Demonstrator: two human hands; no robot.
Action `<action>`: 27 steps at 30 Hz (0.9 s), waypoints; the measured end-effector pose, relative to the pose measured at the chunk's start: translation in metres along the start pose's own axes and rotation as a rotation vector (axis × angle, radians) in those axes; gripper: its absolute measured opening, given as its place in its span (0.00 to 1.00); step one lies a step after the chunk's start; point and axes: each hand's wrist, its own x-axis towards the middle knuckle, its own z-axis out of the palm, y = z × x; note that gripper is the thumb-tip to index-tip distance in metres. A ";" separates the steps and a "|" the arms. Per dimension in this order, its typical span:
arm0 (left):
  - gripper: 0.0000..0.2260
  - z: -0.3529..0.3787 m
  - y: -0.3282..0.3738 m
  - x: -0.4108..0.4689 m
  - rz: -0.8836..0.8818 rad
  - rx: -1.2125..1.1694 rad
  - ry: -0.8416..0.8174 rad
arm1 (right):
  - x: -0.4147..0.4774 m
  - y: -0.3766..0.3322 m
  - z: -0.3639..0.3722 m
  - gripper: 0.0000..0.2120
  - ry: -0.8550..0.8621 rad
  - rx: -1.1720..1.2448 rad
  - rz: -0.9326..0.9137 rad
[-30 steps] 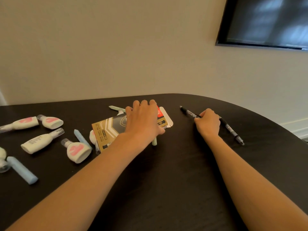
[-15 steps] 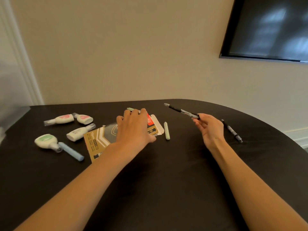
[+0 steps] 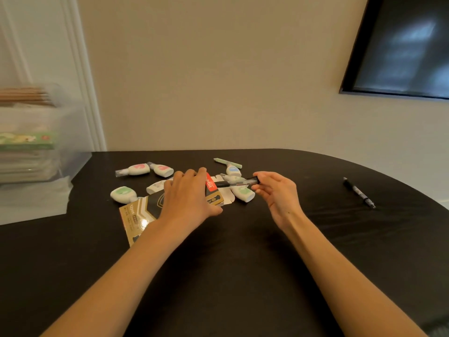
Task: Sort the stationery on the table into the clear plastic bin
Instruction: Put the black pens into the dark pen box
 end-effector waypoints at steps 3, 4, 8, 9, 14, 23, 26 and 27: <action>0.41 0.002 -0.005 -0.004 0.035 -0.016 -0.004 | -0.011 0.004 0.024 0.07 -0.083 0.009 0.018; 0.41 0.003 -0.007 -0.004 0.041 -0.018 -0.007 | -0.015 0.006 0.031 0.06 -0.105 0.016 0.029; 0.41 0.003 -0.013 -0.004 0.025 -0.028 -0.012 | -0.020 0.010 0.044 0.02 -0.163 0.014 0.054; 0.41 0.002 -0.015 -0.004 0.016 -0.028 -0.010 | -0.019 0.010 0.044 0.02 -0.178 0.004 0.057; 0.41 0.005 -0.012 -0.005 0.053 -0.035 -0.004 | -0.023 0.012 0.047 0.05 -0.319 -0.145 0.067; 0.40 0.005 -0.008 -0.007 0.066 -0.045 0.028 | -0.019 0.009 0.038 0.07 -0.393 -0.157 0.052; 0.40 0.006 -0.002 -0.007 0.086 -0.046 0.036 | -0.020 0.008 0.035 0.06 -0.398 -0.165 0.009; 0.40 0.007 0.000 -0.006 0.092 -0.046 0.039 | -0.020 0.007 0.033 0.07 -0.399 -0.163 0.000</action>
